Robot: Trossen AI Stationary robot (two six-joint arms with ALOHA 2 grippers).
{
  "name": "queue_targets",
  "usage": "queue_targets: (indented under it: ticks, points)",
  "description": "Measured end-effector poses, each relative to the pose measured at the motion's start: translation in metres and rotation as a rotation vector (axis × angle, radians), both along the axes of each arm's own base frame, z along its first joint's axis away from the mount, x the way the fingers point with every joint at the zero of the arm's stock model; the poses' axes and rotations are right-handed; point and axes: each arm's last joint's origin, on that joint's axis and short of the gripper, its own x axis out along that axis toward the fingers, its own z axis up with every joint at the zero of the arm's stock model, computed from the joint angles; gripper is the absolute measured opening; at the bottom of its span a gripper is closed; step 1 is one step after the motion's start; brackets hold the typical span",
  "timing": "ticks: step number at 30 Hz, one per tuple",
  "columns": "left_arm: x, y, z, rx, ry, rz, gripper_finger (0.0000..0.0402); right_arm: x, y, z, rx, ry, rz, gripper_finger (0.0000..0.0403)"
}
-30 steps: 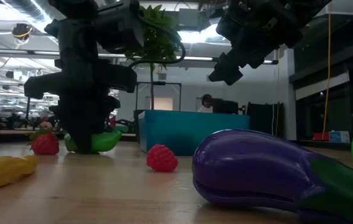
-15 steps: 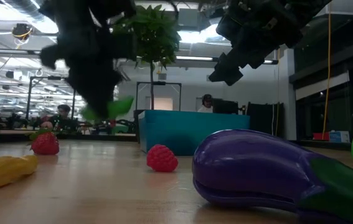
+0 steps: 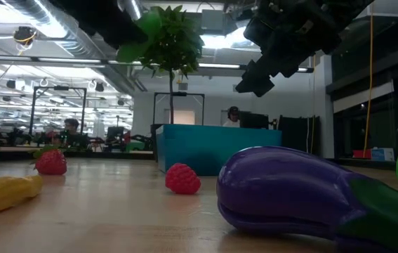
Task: Pick and placing Produce into tupperware
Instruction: Put the green pea into the blue bin
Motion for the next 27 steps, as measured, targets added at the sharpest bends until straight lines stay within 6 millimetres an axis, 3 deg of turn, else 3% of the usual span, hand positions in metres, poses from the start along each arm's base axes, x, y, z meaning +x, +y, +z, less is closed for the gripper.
queue_targets:
  ticks: [7,14,27]
  points:
    - [-0.018,0.001,-0.024,-0.043,-0.179,-0.018,0.0138,0.0,0.0,0.0,0.001,0.004,0.001,0.0207]
    - [-0.028,0.003,-0.044,-0.065,-0.301,-0.035,0.0125,0.0,0.0,0.0,-0.001,0.003,0.002,0.0207]
    - [-0.029,0.006,-0.045,-0.111,-0.32,0.083,0.0128,0.0,0.0,0.0,-0.019,-0.008,0.015,0.0207]
